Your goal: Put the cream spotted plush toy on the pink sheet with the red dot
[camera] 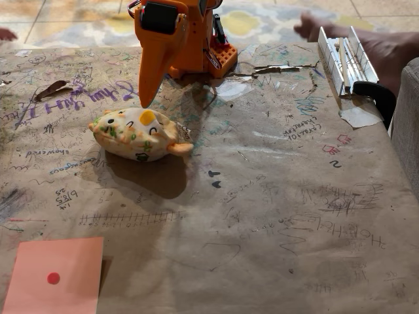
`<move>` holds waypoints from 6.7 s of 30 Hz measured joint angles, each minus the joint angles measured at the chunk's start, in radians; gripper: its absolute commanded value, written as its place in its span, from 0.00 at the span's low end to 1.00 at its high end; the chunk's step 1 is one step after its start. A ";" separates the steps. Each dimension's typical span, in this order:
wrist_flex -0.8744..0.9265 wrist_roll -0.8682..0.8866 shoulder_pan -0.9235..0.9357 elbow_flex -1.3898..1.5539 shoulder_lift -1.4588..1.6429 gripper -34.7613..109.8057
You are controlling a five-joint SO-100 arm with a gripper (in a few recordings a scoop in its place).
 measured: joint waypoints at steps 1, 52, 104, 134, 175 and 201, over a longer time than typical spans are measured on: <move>0.000 0.000 0.003 0.000 0.000 0.24; 0.163 -0.586 -0.072 -0.186 0.000 0.24; -0.014 -1.404 0.124 -0.753 -1.545 0.24; 0.304 -1.054 0.058 -1.230 -0.861 0.39; 0.325 -1.048 0.184 -1.167 -1.724 0.24; -0.583 -1.147 0.064 -0.911 0.012 0.24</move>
